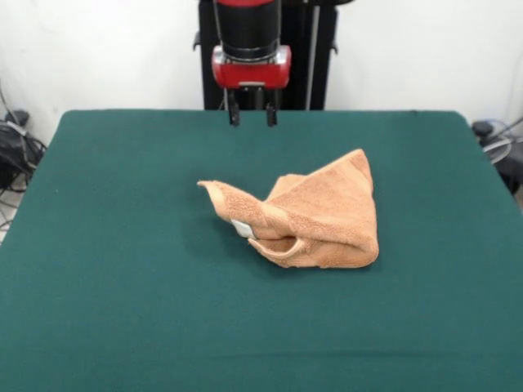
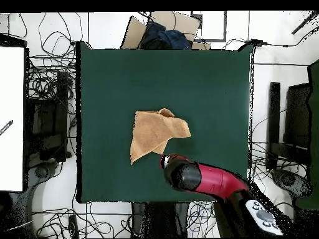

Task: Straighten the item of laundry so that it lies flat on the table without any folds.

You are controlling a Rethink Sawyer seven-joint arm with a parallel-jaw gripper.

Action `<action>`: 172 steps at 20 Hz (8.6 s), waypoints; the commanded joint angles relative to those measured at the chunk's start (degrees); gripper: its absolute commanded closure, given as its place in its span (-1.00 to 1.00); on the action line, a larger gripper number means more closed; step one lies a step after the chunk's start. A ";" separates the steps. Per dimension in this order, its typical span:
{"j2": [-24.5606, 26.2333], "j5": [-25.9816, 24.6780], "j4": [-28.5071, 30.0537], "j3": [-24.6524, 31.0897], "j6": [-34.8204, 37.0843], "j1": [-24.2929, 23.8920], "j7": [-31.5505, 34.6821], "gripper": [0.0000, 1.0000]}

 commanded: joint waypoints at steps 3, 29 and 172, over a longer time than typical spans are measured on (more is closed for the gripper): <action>1.79 -3.69 -2.83 6.88 -0.94 -0.91 1.24 -1.00; 3.51 -5.86 -2.72 5.62 -0.38 -4.12 -0.01 -1.00; 13.80 -1.81 -23.99 10.91 17.24 -4.08 3.64 -1.00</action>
